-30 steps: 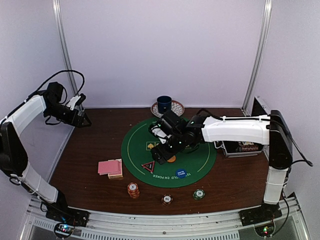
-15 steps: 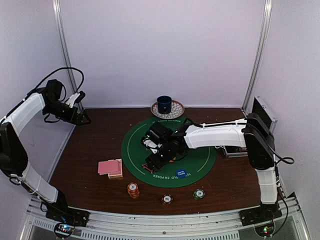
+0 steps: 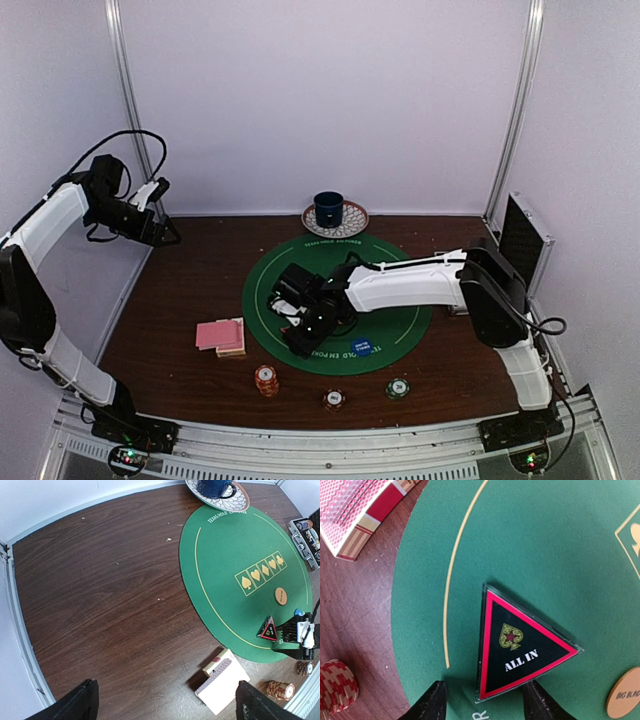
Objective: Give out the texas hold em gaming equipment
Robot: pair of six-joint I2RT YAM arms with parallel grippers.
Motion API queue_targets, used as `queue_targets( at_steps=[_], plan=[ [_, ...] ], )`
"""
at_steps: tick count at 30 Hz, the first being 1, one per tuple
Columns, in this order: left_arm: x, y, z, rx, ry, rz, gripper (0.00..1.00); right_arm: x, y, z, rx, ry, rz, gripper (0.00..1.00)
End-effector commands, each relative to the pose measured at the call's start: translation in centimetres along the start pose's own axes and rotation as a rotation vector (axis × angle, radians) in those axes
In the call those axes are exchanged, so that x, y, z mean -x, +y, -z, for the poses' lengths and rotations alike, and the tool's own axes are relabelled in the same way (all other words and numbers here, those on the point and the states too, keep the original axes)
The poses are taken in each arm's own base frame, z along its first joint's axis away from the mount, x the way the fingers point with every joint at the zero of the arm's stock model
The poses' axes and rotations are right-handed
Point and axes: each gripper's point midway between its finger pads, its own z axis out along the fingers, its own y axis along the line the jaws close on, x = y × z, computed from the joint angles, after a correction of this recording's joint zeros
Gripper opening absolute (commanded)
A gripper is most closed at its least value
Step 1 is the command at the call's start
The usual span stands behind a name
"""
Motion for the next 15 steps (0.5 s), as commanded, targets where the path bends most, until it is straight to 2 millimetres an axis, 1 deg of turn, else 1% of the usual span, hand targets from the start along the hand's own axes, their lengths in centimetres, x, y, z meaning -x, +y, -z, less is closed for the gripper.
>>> queue_targets(
  at_steps=[1, 6, 10, 15],
  plan=[
    [1.2, -0.4, 1.0, -0.011, -0.038, -0.020, 0.98, 0.7, -0.2, -1.2, -0.018, 0.004, 0.009, 0.52],
    [1.1, -0.8, 1.3, -0.024, -0.025, -0.015, 0.98, 1.4, -0.4, -2.1, -0.030, 0.007, 0.024, 0.44],
    [1.1, -0.8, 1.4, -0.017, -0.024, -0.016, 0.98, 2.2, -0.7, -2.6, -0.028, 0.002, 0.031, 0.42],
    [1.1, -1.0, 1.7, -0.018, -0.032, -0.019, 0.98, 3.8, -1.3, -3.1, -0.019, -0.021, 0.024, 0.40]
  ],
)
